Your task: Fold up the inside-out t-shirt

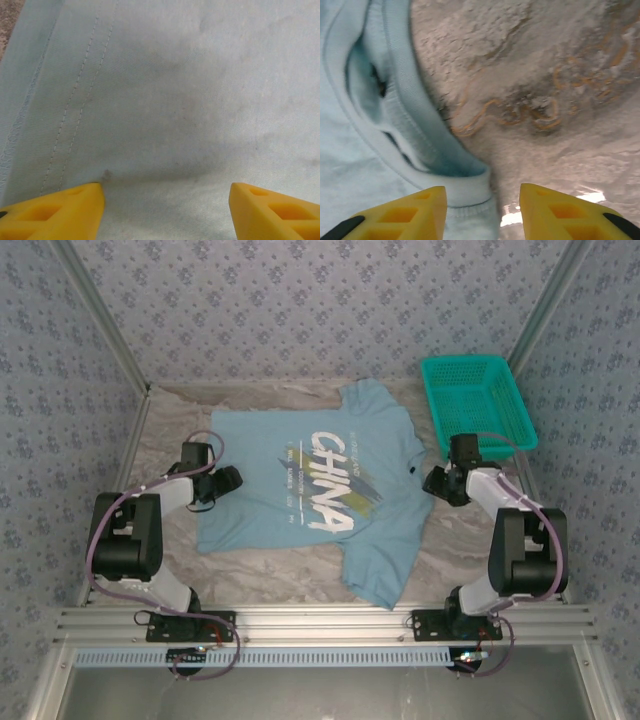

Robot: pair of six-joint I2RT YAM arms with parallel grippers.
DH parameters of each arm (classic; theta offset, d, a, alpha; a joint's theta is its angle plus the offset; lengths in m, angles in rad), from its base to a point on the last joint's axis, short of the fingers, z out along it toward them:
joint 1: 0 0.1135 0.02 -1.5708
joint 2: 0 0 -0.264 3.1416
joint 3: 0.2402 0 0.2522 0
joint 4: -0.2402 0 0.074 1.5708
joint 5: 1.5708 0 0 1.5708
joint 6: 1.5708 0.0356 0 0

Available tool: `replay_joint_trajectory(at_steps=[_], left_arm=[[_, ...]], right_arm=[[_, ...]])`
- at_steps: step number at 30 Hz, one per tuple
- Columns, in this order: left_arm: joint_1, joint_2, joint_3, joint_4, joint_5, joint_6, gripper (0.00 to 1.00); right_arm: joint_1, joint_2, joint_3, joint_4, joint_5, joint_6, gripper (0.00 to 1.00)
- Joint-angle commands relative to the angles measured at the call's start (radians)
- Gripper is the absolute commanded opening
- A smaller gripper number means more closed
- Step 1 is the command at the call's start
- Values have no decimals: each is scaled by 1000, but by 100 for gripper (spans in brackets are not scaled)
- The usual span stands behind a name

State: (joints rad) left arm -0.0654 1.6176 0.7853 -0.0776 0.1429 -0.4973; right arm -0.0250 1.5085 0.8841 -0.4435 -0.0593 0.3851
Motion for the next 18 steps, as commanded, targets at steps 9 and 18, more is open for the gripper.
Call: replay_joint_trajectory(at_steps=[9, 18], left_arm=[[3, -76, 23, -80, 0, -13, 68], [-41, -119, 21, -113, 69, -30, 68]], right_arm=[[163, -61, -14, -64, -82, -13, 49], [209, 129, 58, -14, -109, 31, 48]])
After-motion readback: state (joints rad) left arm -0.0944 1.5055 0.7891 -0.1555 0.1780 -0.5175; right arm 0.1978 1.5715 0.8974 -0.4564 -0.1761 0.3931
